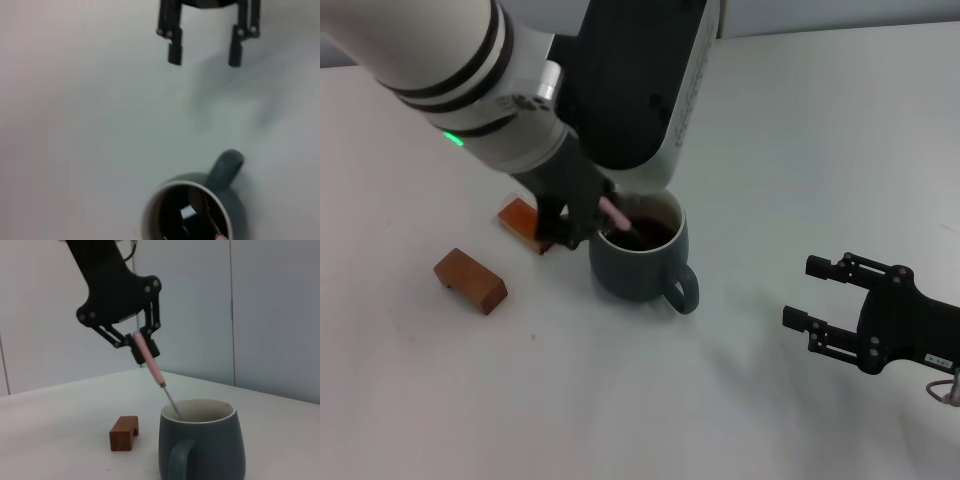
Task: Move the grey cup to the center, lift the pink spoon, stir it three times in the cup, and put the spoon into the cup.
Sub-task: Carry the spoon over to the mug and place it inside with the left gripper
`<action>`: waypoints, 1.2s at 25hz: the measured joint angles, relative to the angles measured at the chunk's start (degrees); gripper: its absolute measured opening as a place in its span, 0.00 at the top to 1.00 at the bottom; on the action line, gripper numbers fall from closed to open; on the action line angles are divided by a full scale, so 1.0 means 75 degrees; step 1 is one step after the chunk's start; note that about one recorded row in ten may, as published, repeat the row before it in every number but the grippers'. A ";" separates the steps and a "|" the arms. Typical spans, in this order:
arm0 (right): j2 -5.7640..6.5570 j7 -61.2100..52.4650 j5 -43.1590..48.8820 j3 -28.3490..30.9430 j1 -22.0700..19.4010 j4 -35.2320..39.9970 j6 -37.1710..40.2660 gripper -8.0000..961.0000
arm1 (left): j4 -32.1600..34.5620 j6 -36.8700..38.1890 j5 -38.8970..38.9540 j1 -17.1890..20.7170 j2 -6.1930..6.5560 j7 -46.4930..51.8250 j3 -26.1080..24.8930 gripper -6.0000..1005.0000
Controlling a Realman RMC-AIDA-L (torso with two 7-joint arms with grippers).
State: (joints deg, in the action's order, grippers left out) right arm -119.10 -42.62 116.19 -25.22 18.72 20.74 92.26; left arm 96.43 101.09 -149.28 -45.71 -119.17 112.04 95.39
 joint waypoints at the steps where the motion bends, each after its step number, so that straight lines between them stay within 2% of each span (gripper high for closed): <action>1: 0.0000 0.0000 0.0000 0.0000 0.0000 0.0000 0.0000 0.28 | 0.0000 0.0000 0.0000 0.0000 0.0000 0.0000 0.0000 0.86; 9: -0.0010 0.0000 0.0001 0.0000 0.0007 0.0000 -0.0007 0.28 | -0.0304 -0.0559 -0.0240 -0.0031 -0.0001 0.0004 0.0007 0.86; 14: -0.0011 -0.0001 0.0001 0.0000 0.0062 0.0001 -0.0009 0.28 | -0.0581 -0.0370 -0.0615 -0.0183 0.0000 0.0139 0.0009 0.86; 23: -0.0006 -0.0054 0.0001 0.0000 0.0099 0.0000 -0.0009 0.28 | -0.0485 0.0064 -0.0370 -0.0264 -0.0001 0.0139 -0.0043 0.86; 30: 0.0001 -0.0063 0.0001 0.0000 0.0094 0.0000 -0.0009 0.28 | -0.0562 -0.0505 -0.0498 -0.0257 -0.0001 0.0119 0.0001 0.86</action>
State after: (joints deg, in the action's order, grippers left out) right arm -119.10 -43.10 116.20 -25.22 19.42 20.74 92.19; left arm 92.21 97.30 -153.01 -47.64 -119.18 112.93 95.40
